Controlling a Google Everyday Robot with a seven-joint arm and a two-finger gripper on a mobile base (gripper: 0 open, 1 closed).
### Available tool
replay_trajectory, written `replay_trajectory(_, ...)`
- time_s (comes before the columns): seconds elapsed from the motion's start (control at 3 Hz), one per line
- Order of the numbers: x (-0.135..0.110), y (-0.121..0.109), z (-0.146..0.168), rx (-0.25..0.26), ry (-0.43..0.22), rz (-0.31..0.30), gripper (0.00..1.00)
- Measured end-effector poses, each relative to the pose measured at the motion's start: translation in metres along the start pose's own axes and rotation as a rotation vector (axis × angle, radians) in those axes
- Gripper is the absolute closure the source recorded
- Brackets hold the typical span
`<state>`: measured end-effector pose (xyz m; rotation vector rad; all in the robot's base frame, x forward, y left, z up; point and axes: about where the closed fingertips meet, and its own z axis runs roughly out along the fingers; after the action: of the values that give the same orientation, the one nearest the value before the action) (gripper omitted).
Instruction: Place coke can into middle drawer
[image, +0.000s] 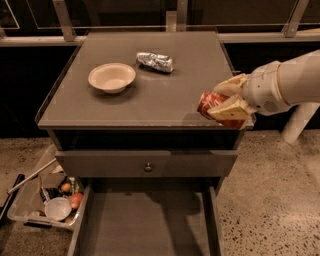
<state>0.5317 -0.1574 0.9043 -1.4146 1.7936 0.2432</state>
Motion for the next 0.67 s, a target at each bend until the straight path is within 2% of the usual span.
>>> replay_trajectory(0.33,0.006,0.041,-0.007,0.02,-0.021,0.03,1.0)
replay_trajectory(0.67,0.014,0.08,0.003,0.016,-0.045,0.058,1.0)
